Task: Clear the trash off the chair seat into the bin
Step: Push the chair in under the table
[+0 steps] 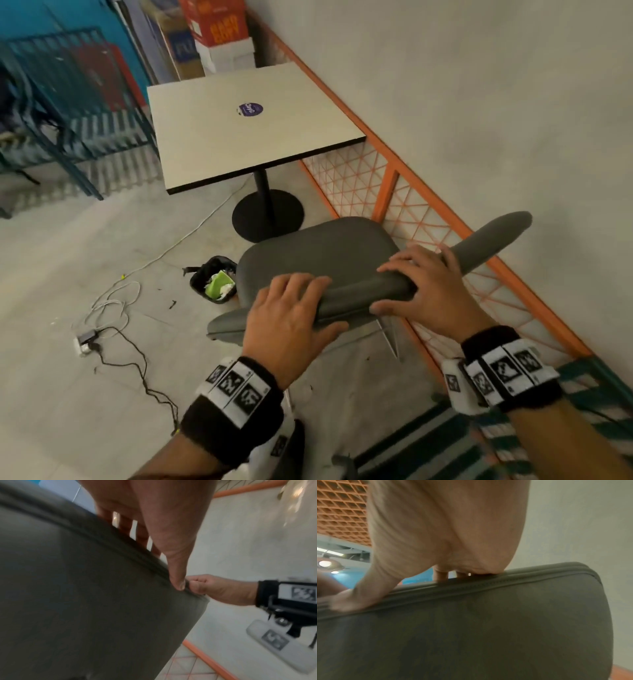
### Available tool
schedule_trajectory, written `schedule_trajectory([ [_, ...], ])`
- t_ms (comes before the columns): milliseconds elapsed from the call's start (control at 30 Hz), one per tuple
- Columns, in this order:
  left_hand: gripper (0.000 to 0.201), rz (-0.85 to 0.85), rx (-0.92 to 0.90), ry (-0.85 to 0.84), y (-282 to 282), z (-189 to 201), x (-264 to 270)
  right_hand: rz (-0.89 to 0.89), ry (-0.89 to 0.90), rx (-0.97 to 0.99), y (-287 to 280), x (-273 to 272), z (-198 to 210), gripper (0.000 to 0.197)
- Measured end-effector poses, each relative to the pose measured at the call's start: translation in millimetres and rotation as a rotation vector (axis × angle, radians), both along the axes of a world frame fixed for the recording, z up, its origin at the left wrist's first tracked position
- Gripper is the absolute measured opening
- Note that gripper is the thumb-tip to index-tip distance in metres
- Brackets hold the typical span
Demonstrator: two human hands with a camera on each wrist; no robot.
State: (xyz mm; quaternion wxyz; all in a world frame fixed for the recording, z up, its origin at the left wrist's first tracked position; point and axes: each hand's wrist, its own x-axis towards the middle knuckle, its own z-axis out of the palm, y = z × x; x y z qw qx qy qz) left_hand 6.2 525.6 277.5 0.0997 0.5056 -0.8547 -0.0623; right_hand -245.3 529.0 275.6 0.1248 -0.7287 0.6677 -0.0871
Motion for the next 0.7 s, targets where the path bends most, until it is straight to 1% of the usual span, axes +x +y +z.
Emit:
schedule_trajectory([
  [67, 0.071, 0.061, 0.057, -0.149, -3.7, -10.1, -11.8, 0.081, 0.131, 0.046, -6.3, -11.7, -3.9, 0.079],
  [100, 0.072, 0.088, 0.050, -0.180, -4.3, -13.7, -15.3, 0.102, 0.191, 0.036, -7.4, -17.0, -6.9, 0.078],
  [133, 0.073, 0.111, 0.047, -0.193, -5.9, -15.5, -17.9, 0.087, 0.226, 0.007, -7.5, -22.2, -10.6, 0.076],
  [200, 0.075, 0.158, 0.047, -0.204, -11.6, -16.5, -20.8, 0.018, 0.223, -0.089, -8.8, -30.8, -16.7, 0.077],
  [300, 0.079, 0.203, -0.003, -0.196, -17.5, -19.3, -22.7, 0.014, 0.184, -0.199, -17.1, -37.3, -24.6, 0.076],
  [400, 0.080, 0.224, -0.058, -0.158, -23.4, -18.1, -24.9, 0.003, 0.182, -0.203, -28.1, -36.6, -25.9, 0.075],
  [567, 0.075, 0.241, -0.073, -0.056, -33.0, -27.8, -22.7, 0.009, 0.188, -0.229, -38.4, -35.3, -30.0, 0.075],
  [700, 0.074, 0.232, -0.095, -0.047, -43.2, -32.2, -22.7, 0.024, 0.207, -0.243, -47.0, -35.8, -29.5, 0.076],
])
